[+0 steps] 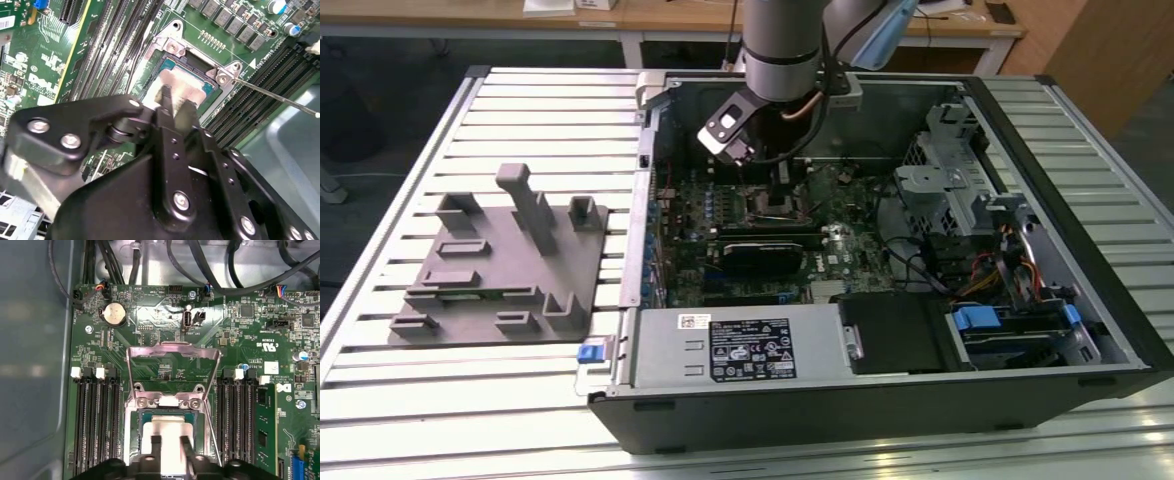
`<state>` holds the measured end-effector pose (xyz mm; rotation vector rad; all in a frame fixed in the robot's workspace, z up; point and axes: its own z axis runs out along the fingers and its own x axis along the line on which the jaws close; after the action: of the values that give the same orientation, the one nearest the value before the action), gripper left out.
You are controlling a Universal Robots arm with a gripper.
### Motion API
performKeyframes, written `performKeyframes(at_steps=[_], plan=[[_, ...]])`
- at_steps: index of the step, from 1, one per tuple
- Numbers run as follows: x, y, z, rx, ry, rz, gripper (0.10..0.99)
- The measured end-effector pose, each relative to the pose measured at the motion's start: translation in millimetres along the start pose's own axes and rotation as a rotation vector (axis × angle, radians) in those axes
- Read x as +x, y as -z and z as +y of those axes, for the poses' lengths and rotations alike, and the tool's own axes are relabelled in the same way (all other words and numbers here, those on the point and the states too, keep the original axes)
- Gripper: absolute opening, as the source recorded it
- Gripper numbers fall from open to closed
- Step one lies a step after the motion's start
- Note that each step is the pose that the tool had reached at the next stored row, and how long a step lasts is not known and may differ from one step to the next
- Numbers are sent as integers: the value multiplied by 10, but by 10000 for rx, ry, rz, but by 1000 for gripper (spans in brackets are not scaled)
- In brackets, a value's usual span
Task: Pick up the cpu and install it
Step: 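Place the cpu into insertion slot, then close the cpu cover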
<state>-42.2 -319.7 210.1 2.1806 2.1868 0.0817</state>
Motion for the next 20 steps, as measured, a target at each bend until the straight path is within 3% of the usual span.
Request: performKeyframes(at_steps=[5, 20], plan=[[0, 42, 13, 37, -1, 1, 106], [0, 159, 25, 66, -1, 0, 106]])
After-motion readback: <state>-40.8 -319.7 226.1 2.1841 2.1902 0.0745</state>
